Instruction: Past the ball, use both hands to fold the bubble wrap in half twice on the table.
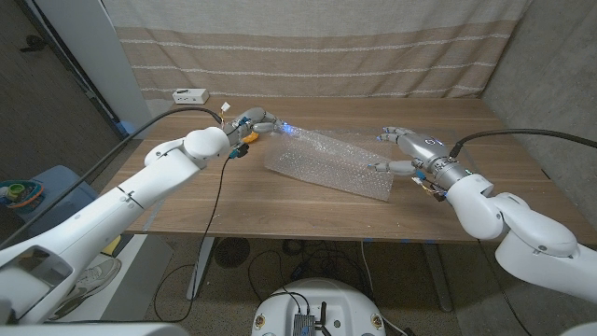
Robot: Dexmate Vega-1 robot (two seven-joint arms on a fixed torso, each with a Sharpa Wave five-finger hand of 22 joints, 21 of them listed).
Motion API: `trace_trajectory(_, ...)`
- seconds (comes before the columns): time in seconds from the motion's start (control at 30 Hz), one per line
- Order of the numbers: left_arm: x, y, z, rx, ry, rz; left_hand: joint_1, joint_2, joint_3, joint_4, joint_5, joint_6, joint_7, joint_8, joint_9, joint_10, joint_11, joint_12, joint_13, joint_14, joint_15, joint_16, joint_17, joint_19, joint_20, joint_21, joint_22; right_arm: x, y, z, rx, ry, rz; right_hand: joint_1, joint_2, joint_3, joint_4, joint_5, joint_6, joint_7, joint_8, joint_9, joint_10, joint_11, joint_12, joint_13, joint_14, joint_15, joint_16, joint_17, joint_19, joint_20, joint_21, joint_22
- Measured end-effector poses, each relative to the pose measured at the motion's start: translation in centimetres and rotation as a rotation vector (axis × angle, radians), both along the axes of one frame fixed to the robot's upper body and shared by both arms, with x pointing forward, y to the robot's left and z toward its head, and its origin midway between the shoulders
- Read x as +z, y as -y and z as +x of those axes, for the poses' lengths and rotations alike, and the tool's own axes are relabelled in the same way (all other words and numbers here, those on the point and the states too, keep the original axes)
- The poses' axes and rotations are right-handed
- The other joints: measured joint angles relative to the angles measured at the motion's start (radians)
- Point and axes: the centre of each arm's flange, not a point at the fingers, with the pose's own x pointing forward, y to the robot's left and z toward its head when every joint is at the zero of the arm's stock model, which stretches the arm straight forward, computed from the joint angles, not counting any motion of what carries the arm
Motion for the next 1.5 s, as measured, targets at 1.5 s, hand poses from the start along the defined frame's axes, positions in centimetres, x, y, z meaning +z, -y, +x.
trace_trajectory(1.5,2.8,0.4,-2.0,-0.007,0.088,0.149,-0.011,-0.002,0.002,0.019,0.058,0.008,0.020,0.016,0.001,-0.036,0.007,-0.024,0.006,-0.042,0.030,-0.008,0.011,-0.038,0.002,0.018,0.004,1.4,1.1,2.8,-0.081,0.450,0.077,0.306,0.238,0.179,-0.096,-0.050,0.673,-0.007,0.211,-0.009,0.413,-0.098,0.073,-0.004,0.297,-0.018,0.112,0.026,0.213,-0.123,0.050,0.000)
